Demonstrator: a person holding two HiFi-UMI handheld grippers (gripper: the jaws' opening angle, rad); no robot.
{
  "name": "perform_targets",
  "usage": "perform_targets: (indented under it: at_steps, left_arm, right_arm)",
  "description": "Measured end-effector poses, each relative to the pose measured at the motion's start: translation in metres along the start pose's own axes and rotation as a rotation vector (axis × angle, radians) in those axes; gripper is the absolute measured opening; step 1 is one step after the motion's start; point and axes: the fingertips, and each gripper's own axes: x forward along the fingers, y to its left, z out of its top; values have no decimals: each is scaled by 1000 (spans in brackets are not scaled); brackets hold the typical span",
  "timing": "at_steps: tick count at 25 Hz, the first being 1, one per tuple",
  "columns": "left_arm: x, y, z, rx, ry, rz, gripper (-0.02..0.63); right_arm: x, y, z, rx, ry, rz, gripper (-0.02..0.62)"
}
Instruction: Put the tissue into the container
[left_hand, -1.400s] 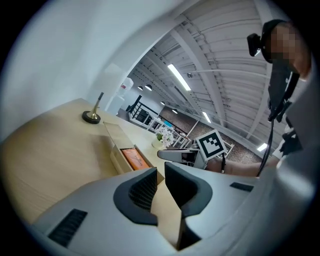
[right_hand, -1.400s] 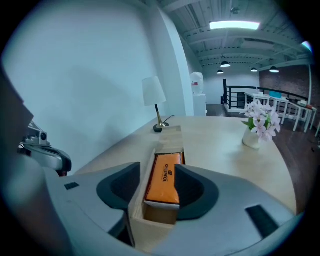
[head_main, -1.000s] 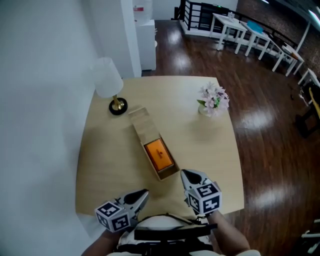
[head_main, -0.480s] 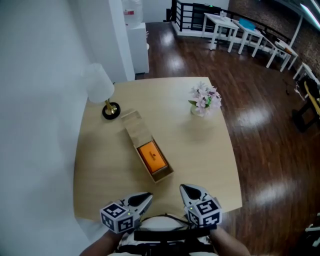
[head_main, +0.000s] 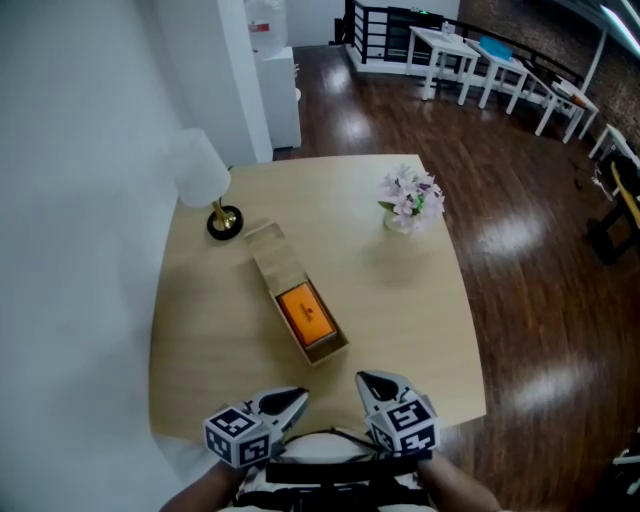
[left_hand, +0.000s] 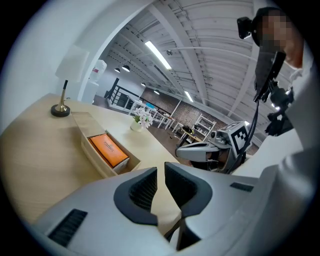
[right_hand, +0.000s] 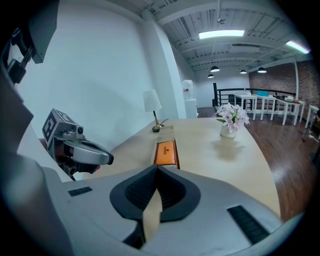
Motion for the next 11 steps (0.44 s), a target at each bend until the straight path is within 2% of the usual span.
perform_targets:
  at_steps: [6,11]
  left_arm:
    - [0,-1,-1,5,0,1,40]
    - [13,11,17,47,-29,-12,40]
  right_arm:
    - [-1,1,0,-7,-2,-1,0]
    - [9,-14,18,-32,-46,-24,0]
